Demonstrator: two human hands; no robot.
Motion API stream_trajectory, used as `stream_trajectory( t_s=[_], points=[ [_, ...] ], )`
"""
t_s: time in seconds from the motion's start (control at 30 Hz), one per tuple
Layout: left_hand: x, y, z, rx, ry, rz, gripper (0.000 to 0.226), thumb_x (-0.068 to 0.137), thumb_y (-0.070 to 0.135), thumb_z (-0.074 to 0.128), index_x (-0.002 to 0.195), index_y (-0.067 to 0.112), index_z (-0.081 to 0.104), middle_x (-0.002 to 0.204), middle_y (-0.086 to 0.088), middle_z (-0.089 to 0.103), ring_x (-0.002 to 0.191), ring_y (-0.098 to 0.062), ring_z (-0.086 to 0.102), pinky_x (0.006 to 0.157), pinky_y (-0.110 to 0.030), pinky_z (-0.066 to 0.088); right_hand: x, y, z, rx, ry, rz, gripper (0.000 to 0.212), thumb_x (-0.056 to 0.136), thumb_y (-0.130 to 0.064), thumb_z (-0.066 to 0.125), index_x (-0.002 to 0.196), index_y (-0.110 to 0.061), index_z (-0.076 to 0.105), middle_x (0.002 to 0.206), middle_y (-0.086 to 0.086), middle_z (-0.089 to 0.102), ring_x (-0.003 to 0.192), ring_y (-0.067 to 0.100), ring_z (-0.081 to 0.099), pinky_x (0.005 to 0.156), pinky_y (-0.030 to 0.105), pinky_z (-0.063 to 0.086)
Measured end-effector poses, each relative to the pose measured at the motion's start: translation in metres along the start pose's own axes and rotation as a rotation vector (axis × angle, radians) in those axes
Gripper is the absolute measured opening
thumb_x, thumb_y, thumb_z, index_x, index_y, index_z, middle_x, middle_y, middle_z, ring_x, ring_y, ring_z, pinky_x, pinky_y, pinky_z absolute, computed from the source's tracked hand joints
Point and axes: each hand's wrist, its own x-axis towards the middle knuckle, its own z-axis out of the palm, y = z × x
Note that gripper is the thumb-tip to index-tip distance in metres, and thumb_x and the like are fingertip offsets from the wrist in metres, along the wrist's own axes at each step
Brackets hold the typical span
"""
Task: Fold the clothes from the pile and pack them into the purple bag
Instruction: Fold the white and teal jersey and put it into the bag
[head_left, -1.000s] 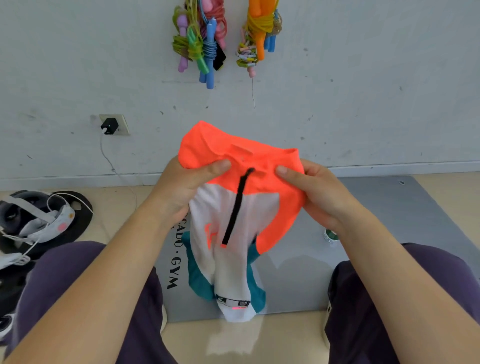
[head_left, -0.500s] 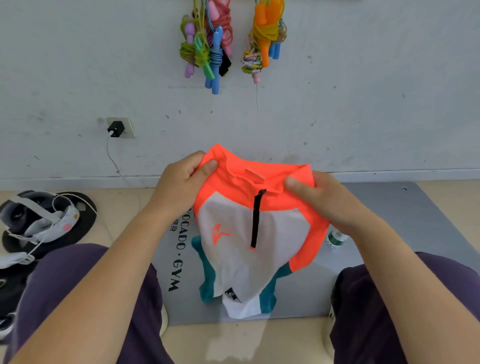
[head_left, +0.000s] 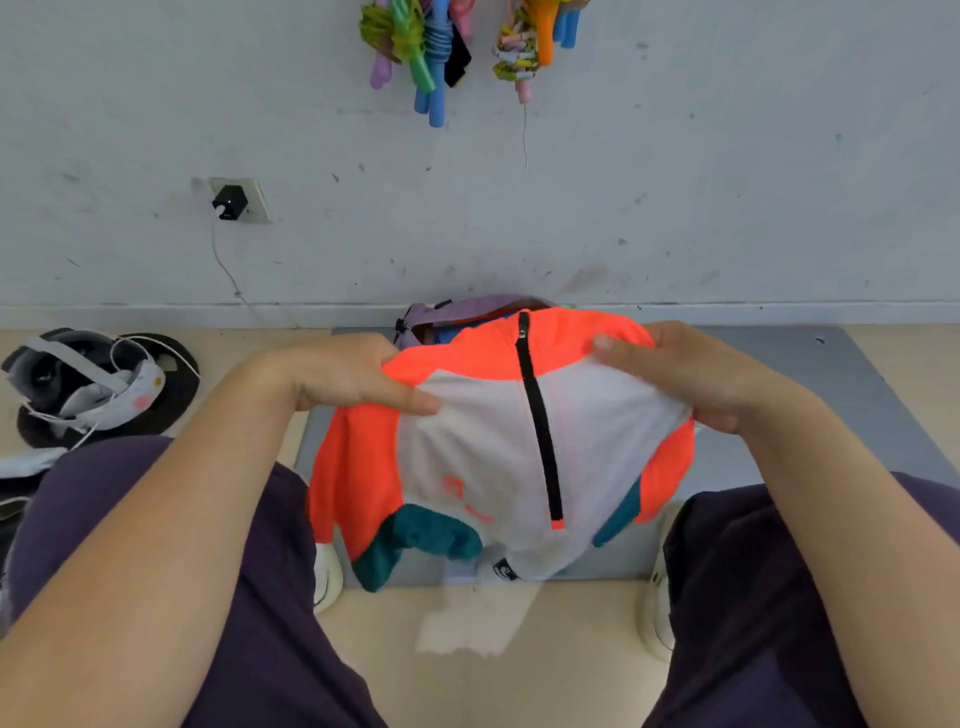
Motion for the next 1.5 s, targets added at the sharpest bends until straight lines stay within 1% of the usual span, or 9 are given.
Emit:
stream_trajectory(
  t_s=[0.13, 0.27, 0.4, 0.57, 0.7, 0.8, 1.07, 1.23, 1.5],
  points=[
    [-0.003, 0.003, -0.001, -0.306, 0.129, 0.053, 0.036, 0.081, 0.035, 0.069, 0.110, 0.014, 0.072, 0.111, 0.000, 0.074, 0.103, -0.012, 0.069, 0.094, -0.028, 0.052, -0.010, 0.005, -0.017, -0.264, -0.177, 0.075, 0.053, 0.057, -0.060, 0.082, 0.093, -0.022, 0.076, 0.091, 0.002, 0.077, 0.086, 0.019, 0.074, 0.075, 0.031, 0.060],
    [0.003, 0.004, 0.011, -0.337, 0.243, 0.094, 0.013, 0.092, 0.031, 0.065, 0.095, 0.023, 0.074, 0.093, 0.008, 0.076, 0.085, -0.003, 0.070, 0.070, -0.015, 0.053, -0.014, 0.012, -0.022, -0.078, -0.074, 0.028, 0.046, 0.073, -0.059, 0.074, 0.101, -0.022, 0.074, 0.102, 0.004, 0.076, 0.097, 0.023, 0.072, 0.082, 0.034, 0.058],
    [0.001, 0.005, 0.014, -0.242, 0.333, 0.073, 0.032, 0.071, 0.063, 0.073, 0.075, 0.031, 0.073, 0.076, 0.013, 0.073, 0.068, 0.001, 0.065, 0.060, -0.013, 0.047, -0.011, 0.011, -0.004, 0.143, 0.041, -0.021, 0.032, 0.076, -0.048, 0.066, 0.098, -0.028, 0.076, 0.103, 0.003, 0.075, 0.096, 0.018, 0.072, 0.070, 0.025, 0.058],
    [-0.010, -0.002, 0.006, 0.101, 0.098, -0.066, 0.077, 0.046, 0.070, 0.080, 0.088, 0.007, 0.069, 0.076, 0.002, 0.067, 0.070, -0.011, 0.057, 0.067, -0.031, 0.037, -0.016, 0.004, 0.002, -0.065, -0.084, 0.023, 0.046, 0.063, -0.062, 0.078, 0.102, -0.038, 0.073, 0.092, -0.004, 0.076, 0.081, 0.012, 0.073, 0.056, 0.021, 0.053],
    [-0.008, -0.003, 0.005, -0.068, 0.167, 0.029, 0.036, 0.076, 0.046, 0.080, 0.104, 0.024, 0.075, 0.100, 0.007, 0.076, 0.096, -0.013, 0.070, 0.088, -0.032, 0.052, -0.017, 0.005, -0.008, -0.278, -0.117, 0.119, 0.034, 0.066, -0.056, 0.081, 0.092, -0.036, 0.075, 0.084, -0.001, 0.077, 0.077, 0.019, 0.074, 0.070, 0.037, 0.059],
    [-0.003, -0.002, 0.006, -0.327, 0.203, 0.074, 0.018, 0.090, 0.031, 0.068, 0.105, 0.024, 0.073, 0.104, 0.002, 0.076, 0.096, -0.014, 0.072, 0.081, -0.027, 0.056, -0.017, 0.005, -0.018, -0.075, -0.043, 0.032, 0.016, 0.069, -0.039, 0.083, 0.081, -0.030, 0.077, 0.074, -0.001, 0.075, 0.067, 0.013, 0.072, 0.062, 0.022, 0.055],
    [-0.006, 0.002, 0.003, -0.412, 0.558, 0.149, 0.017, 0.079, 0.034, 0.079, 0.087, 0.020, 0.075, 0.080, 0.006, 0.073, 0.071, -0.008, 0.066, 0.063, -0.020, 0.052, -0.011, 0.003, -0.012, 0.227, 0.154, -0.104, 0.044, 0.066, -0.043, 0.076, 0.101, -0.017, 0.075, 0.099, 0.011, 0.075, 0.089, 0.023, 0.072, 0.069, 0.028, 0.058],
    [-0.028, 0.009, 0.021, -0.324, 0.461, 0.121, 0.019, 0.085, 0.035, 0.074, 0.097, 0.020, 0.075, 0.086, 0.009, 0.074, 0.074, -0.005, 0.067, 0.068, -0.018, 0.052, -0.034, -0.002, -0.003, 0.148, -0.003, -0.065, 0.047, 0.076, -0.039, 0.069, 0.115, -0.014, 0.069, 0.082, 0.031, 0.070, 0.073, 0.039, 0.071, 0.062, 0.032, 0.058],
    [-0.100, 0.082, 0.010, -0.473, 0.492, 0.511, 0.033, 0.083, 0.033, 0.071, 0.114, 0.045, 0.069, 0.118, 0.013, 0.070, 0.108, -0.006, 0.067, 0.080, -0.015, 0.052, -0.093, -0.069, -0.019, 0.236, 0.075, -0.256, 0.045, 0.072, -0.019, 0.074, 0.116, -0.015, 0.067, 0.109, 0.008, 0.073, 0.095, 0.022, 0.071, 0.069, 0.029, 0.057]
  ],
)
